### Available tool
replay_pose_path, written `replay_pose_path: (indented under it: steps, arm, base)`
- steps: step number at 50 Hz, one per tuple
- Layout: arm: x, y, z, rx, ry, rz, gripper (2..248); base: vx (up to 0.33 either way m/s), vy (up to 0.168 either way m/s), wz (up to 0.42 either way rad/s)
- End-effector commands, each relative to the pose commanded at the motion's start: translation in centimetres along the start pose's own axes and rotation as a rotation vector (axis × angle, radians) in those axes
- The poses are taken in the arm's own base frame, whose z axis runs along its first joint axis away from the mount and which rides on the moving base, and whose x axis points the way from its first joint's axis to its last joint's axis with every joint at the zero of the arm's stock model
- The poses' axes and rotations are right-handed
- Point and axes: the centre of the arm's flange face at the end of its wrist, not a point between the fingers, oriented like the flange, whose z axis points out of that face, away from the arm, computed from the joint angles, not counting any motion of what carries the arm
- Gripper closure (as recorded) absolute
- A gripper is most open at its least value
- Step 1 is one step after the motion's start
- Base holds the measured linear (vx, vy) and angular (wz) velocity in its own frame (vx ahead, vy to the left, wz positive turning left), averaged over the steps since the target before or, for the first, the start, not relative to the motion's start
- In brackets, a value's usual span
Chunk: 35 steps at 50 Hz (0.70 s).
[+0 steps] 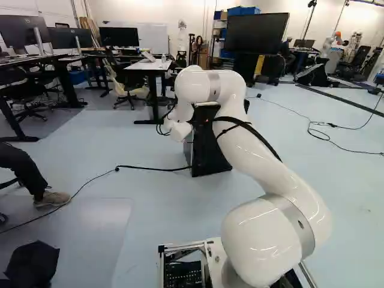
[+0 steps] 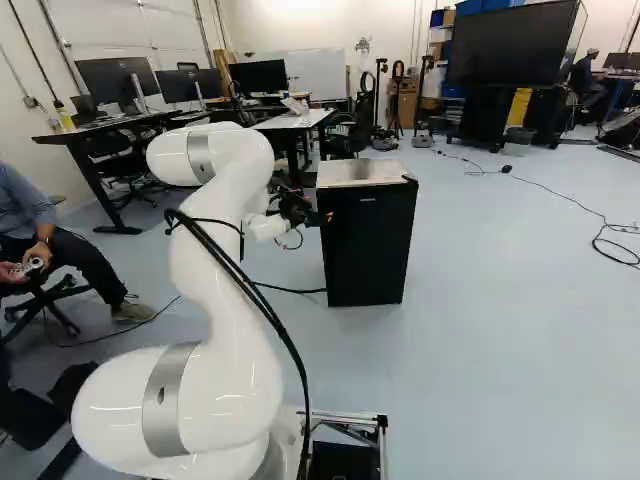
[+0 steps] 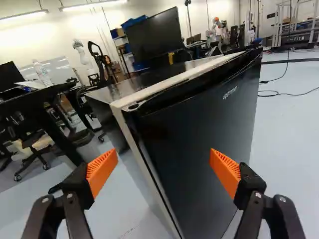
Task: Open the fridge door
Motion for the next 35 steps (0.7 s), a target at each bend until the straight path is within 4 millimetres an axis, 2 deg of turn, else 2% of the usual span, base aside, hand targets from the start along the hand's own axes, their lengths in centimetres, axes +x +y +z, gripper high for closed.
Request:
replay_pose_path:
  steps: [35]
  arm:
    - [0.32, 0.36, 0.33, -0.007, 0.024, 0.001, 3]
  base:
    - [0.000, 0.000, 0.000]
